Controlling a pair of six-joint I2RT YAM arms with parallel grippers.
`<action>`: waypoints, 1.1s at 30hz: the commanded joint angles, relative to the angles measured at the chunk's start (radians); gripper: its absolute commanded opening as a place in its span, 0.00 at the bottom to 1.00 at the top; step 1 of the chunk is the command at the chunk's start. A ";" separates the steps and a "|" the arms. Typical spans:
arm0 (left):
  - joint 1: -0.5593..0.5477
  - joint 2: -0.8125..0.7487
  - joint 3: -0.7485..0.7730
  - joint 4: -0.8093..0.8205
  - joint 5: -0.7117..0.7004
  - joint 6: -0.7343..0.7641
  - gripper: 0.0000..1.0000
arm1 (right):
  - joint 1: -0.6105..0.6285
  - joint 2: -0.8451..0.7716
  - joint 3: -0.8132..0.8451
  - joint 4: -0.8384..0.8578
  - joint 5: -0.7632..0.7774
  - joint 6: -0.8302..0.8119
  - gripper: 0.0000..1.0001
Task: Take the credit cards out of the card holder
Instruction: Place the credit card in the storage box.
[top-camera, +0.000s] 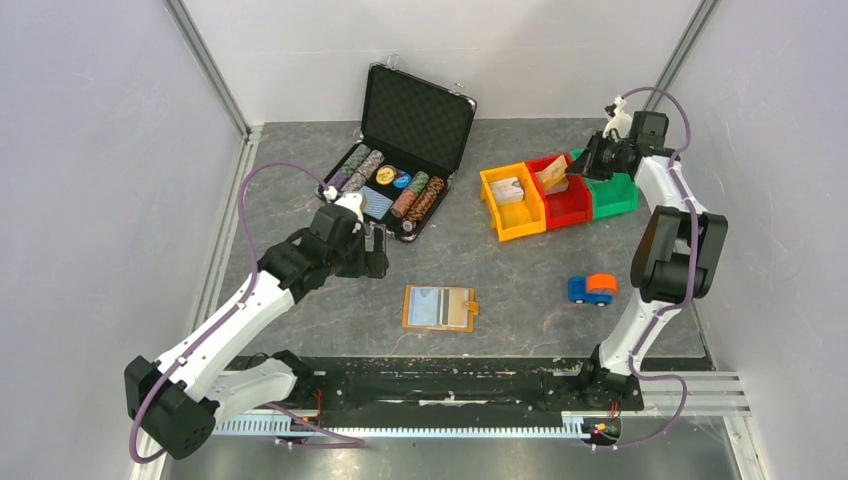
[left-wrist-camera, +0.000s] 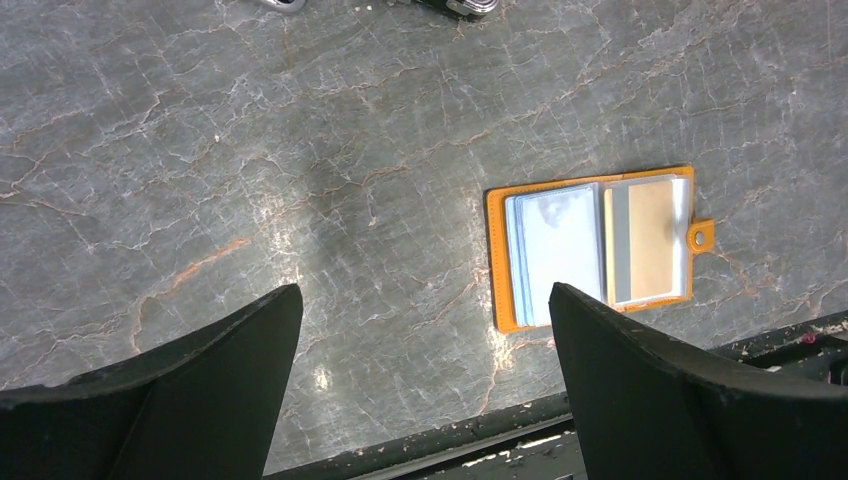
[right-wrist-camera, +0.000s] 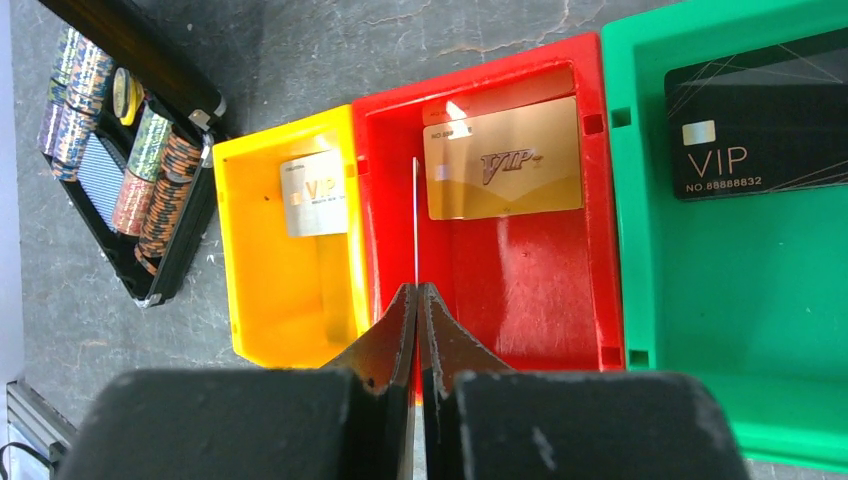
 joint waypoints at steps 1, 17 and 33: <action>0.004 -0.028 0.024 0.018 -0.001 0.044 1.00 | -0.001 0.054 0.077 -0.034 -0.009 -0.032 0.00; 0.004 -0.010 0.021 0.021 0.015 0.040 1.00 | -0.002 0.199 0.181 -0.020 -0.044 -0.010 0.00; 0.004 -0.008 0.020 0.021 0.013 0.040 1.00 | -0.012 0.209 0.214 0.015 0.054 0.051 0.21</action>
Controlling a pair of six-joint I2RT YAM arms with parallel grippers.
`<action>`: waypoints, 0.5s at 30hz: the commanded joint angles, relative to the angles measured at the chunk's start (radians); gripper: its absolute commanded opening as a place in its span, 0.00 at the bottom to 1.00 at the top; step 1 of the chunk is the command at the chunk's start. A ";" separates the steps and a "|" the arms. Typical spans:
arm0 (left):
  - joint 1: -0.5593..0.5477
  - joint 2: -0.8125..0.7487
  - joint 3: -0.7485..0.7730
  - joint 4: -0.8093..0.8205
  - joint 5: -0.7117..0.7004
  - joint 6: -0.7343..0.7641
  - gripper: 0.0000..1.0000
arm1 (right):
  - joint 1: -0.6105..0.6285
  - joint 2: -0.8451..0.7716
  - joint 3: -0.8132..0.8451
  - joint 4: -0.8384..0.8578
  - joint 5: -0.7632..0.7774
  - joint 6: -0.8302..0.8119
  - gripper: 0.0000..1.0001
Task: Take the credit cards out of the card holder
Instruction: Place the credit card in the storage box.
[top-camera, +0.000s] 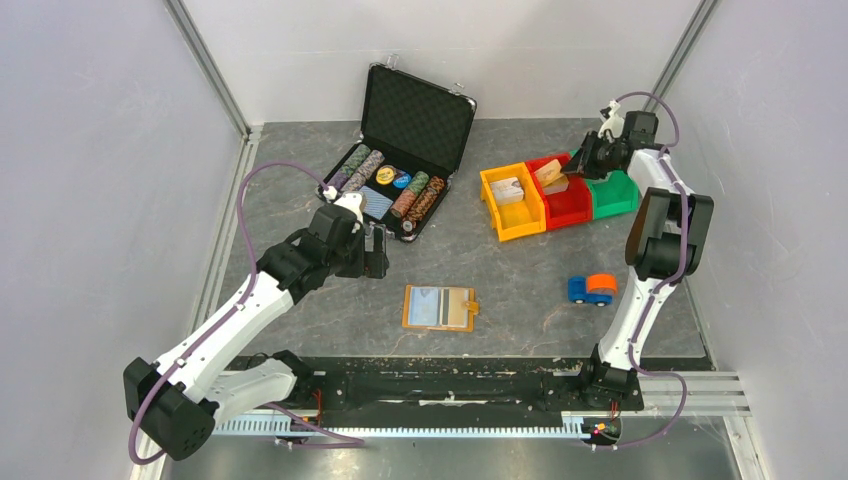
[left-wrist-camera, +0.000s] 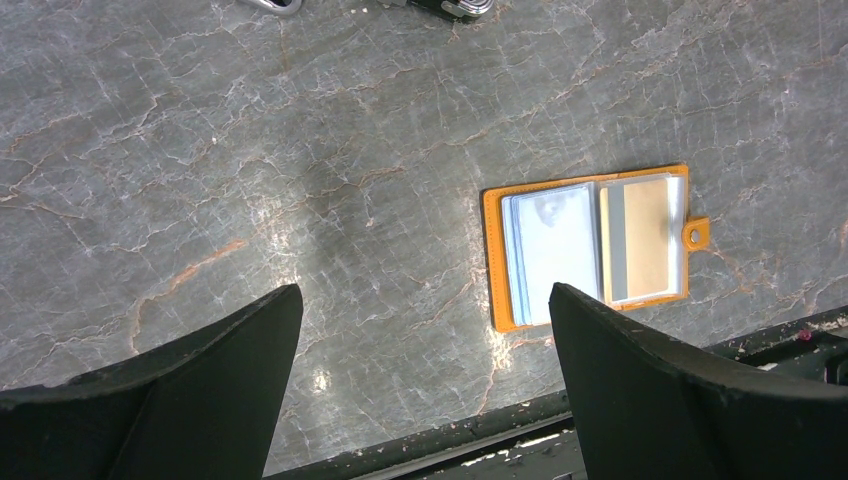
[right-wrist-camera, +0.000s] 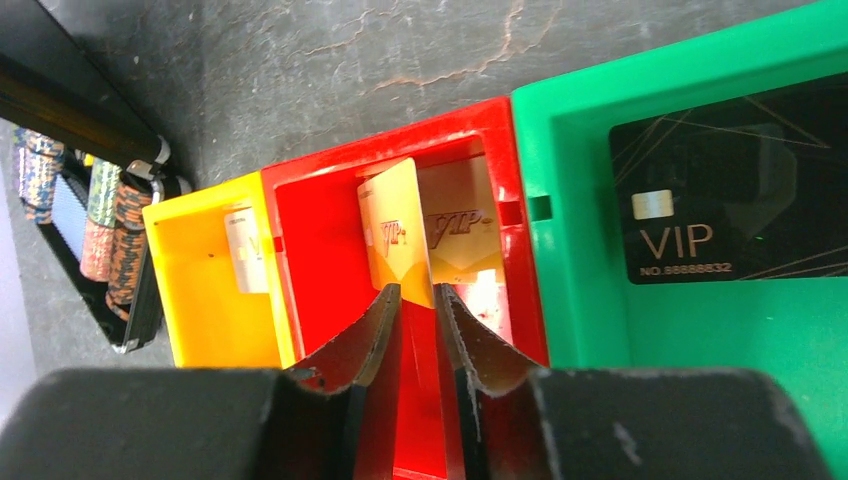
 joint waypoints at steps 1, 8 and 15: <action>0.004 0.000 0.020 0.019 0.006 0.034 1.00 | -0.011 -0.023 0.051 0.019 0.062 0.012 0.22; 0.004 0.007 0.019 0.018 -0.010 0.026 1.00 | -0.012 -0.069 0.056 -0.001 0.131 0.023 0.29; 0.005 0.013 0.023 0.003 -0.027 -0.019 1.00 | 0.005 -0.113 0.052 -0.031 0.177 0.033 0.30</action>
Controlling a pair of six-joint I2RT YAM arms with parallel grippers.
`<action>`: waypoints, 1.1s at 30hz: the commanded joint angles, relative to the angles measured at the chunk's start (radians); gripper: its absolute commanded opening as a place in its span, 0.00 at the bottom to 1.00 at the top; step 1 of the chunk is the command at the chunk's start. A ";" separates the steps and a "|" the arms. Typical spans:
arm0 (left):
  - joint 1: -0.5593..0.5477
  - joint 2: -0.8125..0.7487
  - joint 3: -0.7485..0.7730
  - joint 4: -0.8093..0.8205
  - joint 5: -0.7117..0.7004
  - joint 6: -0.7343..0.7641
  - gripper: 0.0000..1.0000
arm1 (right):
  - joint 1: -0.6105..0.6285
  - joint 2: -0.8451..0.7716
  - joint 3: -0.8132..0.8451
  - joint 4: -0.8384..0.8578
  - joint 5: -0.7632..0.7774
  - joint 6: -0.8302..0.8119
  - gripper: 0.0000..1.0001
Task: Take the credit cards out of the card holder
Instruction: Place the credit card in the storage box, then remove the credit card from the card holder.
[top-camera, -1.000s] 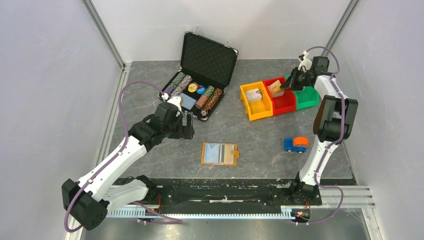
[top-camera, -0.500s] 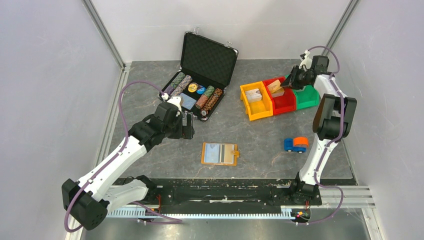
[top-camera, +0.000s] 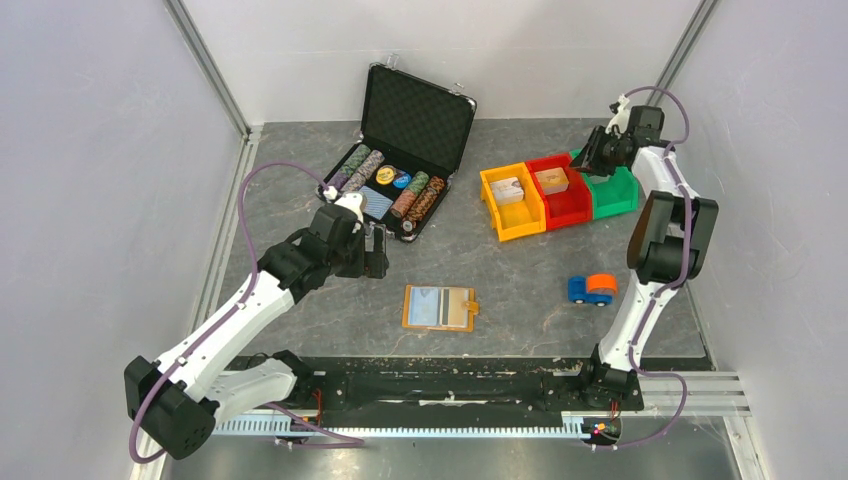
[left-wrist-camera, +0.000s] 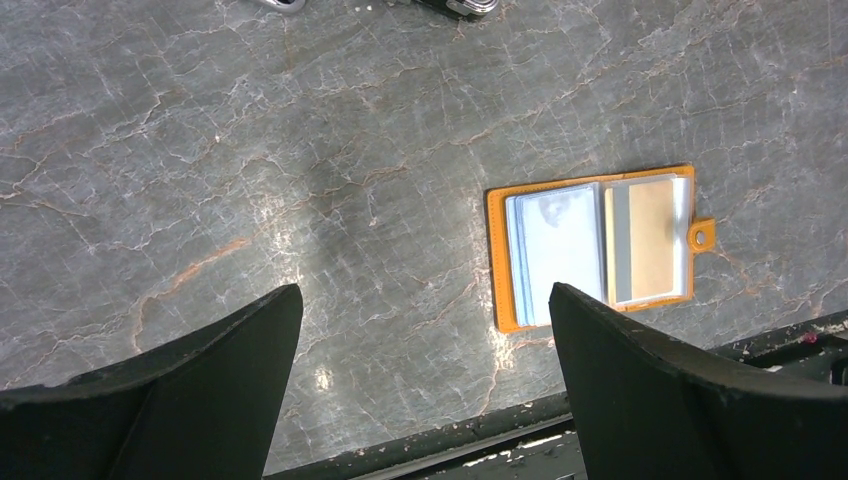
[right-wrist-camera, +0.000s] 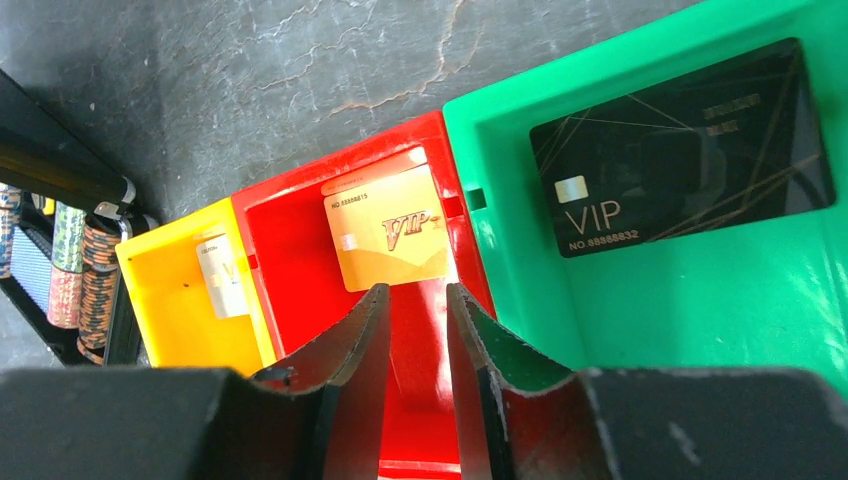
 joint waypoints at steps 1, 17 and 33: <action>0.006 0.011 0.023 0.003 -0.015 -0.025 1.00 | 0.022 -0.105 0.024 -0.014 0.057 0.011 0.30; 0.007 0.089 -0.103 0.160 0.264 -0.157 0.94 | 0.422 -0.555 -0.476 0.141 0.255 0.145 0.37; 0.007 -0.101 -0.066 -0.010 -0.151 -0.163 0.97 | 1.064 -0.746 -0.897 0.322 0.707 0.479 0.57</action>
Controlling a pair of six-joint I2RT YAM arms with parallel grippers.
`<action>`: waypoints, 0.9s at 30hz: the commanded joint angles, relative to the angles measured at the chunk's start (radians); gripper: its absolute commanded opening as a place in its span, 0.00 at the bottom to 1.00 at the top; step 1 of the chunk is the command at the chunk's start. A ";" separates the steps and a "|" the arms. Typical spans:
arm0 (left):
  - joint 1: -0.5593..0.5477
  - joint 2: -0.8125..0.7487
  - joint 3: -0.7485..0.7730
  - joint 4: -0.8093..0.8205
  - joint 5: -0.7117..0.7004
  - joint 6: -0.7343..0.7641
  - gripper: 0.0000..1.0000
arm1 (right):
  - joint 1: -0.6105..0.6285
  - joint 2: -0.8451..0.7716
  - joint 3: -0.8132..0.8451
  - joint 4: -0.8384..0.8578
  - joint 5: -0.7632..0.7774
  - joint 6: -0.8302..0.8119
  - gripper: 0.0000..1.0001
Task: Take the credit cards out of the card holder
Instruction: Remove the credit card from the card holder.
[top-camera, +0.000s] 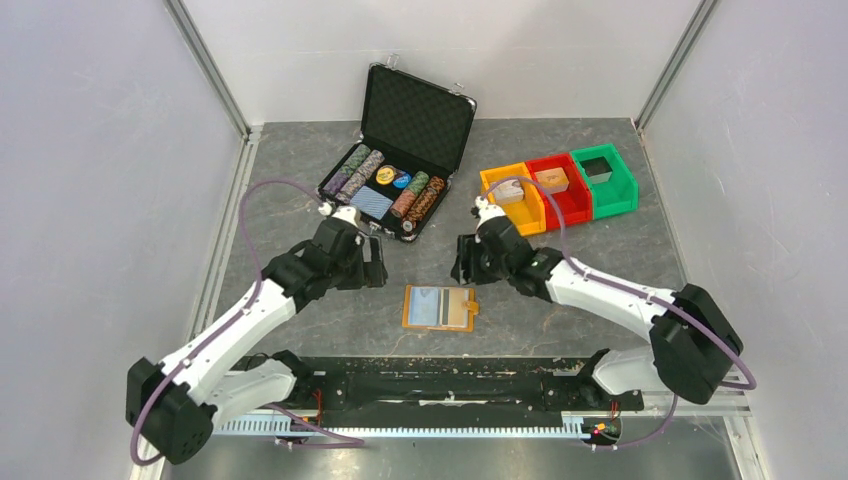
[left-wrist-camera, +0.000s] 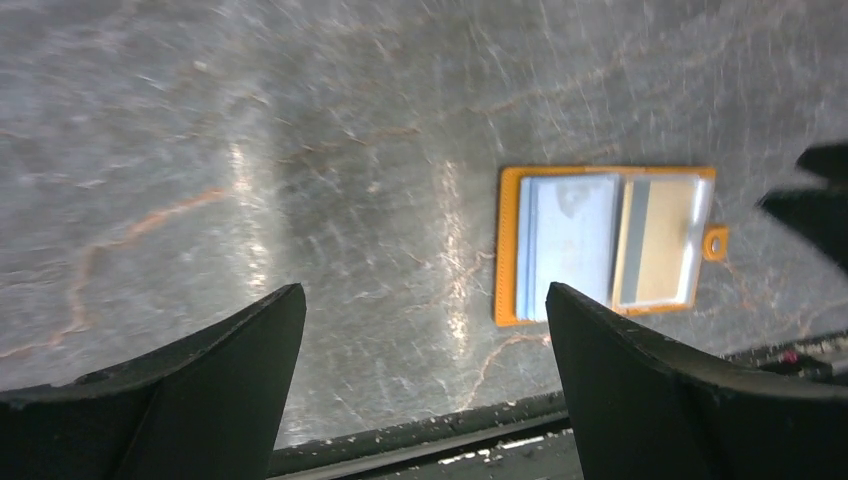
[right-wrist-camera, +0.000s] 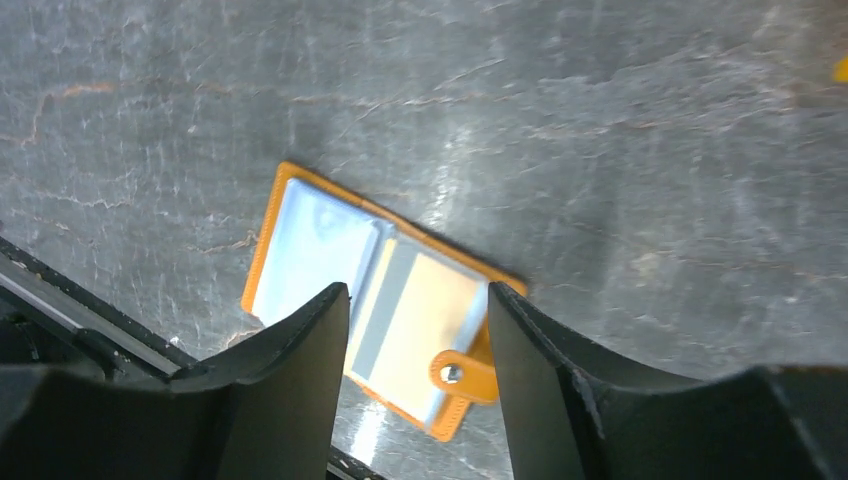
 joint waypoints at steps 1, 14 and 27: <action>0.005 -0.117 0.055 -0.061 -0.217 -0.024 0.97 | 0.145 -0.009 -0.011 0.066 0.235 0.123 0.58; 0.005 -0.309 0.025 -0.080 -0.290 -0.039 0.99 | 0.403 0.250 0.175 -0.024 0.393 0.180 0.75; 0.004 -0.291 0.010 -0.064 -0.254 -0.047 1.00 | 0.447 0.366 0.249 -0.072 0.424 0.192 0.75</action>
